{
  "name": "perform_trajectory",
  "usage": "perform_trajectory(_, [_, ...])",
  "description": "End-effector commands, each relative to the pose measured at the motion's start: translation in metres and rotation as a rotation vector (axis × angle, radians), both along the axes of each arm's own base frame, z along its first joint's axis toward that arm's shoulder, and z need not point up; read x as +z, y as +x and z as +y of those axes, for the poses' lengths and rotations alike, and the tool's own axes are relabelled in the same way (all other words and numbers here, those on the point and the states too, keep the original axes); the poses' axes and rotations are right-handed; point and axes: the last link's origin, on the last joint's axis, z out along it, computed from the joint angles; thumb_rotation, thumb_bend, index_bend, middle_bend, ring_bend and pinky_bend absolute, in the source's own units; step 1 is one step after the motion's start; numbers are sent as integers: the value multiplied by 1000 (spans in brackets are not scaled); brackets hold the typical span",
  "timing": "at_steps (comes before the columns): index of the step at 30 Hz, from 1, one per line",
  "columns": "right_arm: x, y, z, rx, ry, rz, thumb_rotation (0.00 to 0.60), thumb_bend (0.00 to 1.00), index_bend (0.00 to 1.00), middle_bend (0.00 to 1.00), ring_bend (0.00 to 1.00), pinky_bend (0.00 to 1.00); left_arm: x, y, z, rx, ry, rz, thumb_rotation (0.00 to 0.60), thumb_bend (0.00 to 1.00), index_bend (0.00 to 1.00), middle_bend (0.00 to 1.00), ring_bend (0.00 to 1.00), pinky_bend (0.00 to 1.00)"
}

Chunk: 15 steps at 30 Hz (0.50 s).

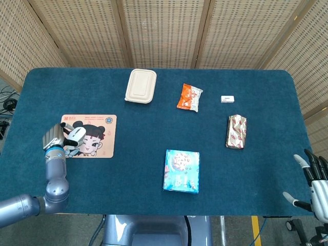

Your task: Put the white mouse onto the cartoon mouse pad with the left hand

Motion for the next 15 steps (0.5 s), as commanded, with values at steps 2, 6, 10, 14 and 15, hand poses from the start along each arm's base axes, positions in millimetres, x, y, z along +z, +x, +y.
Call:
perform_trajectory(2, [0,-1,-1,-2,5,-5,600,53,119,0,0,0,-5,9,21,119,42,-5,600,299,451,485,494,542])
perform_trajectory(6, [0,-2,-2,-4,10,-13,600,53,119,0,0,0,-13,4,29,138,97,2,600,300,451,485,494,542])
perform_trajectory(10, [0,-3,-3,-11,15,-18,600,53,119,0,0,0,-23,-5,33,163,114,15,600,320,451,485,494,542])
perform_trajectory(14, [1,-5,-5,-17,17,-24,600,53,119,0,0,0,-32,-15,36,200,112,-5,600,321,451,485,494,542])
perform_trajectory(15, [1,-5,-5,-19,17,-26,600,53,119,0,0,0,-34,-17,37,205,113,-17,600,320,451,485,494,542])
